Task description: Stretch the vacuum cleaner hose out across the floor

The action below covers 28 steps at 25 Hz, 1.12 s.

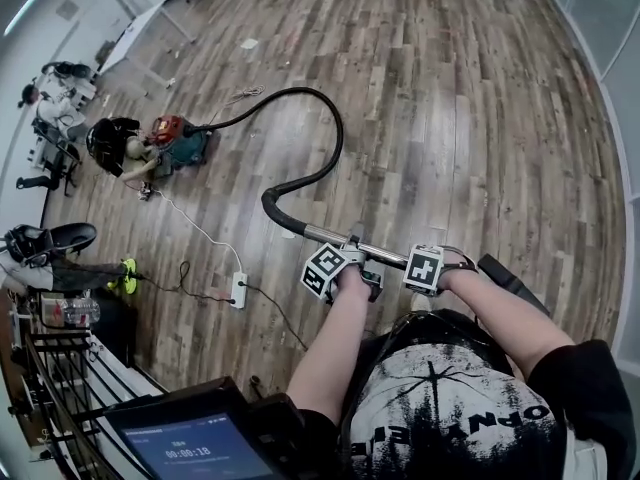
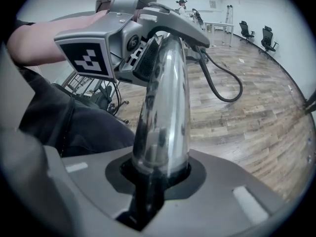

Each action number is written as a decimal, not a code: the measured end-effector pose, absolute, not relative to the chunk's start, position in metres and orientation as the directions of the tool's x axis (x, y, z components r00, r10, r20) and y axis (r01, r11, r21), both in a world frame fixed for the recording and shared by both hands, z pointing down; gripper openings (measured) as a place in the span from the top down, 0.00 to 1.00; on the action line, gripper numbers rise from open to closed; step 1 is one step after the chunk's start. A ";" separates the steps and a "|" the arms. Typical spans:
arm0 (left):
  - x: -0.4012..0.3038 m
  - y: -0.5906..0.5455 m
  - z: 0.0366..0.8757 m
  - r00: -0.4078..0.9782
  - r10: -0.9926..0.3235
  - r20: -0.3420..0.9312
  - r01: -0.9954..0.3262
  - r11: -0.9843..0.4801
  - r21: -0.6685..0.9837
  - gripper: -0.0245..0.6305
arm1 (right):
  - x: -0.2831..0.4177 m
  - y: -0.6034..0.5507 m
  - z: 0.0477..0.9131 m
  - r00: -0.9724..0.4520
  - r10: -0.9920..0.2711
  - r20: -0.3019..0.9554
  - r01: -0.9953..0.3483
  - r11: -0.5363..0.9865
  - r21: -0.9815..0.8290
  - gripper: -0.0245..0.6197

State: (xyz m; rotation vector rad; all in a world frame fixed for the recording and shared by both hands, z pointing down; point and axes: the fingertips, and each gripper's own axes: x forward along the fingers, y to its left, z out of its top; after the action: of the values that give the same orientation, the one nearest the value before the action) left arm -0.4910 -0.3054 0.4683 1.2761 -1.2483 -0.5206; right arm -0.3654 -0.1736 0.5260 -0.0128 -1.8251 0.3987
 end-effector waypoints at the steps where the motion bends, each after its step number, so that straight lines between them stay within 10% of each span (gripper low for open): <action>1: -0.494 -0.300 0.468 0.320 -0.862 0.392 -0.319 0.292 0.902 0.80 | -0.367 -0.168 0.526 -0.286 0.211 0.935 -0.198 0.941 -0.273 0.83; 28: -0.458 -0.149 0.503 0.407 -0.840 0.359 -0.186 0.308 0.933 0.79 | -0.331 -0.021 0.540 -0.168 0.205 0.964 -0.219 0.946 -0.240 0.83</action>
State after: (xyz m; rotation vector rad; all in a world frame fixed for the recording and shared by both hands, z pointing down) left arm -0.4585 -0.1492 0.5032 1.2074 -1.0970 -0.5730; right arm -0.3314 -0.0212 0.5398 0.0104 -1.6993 0.3744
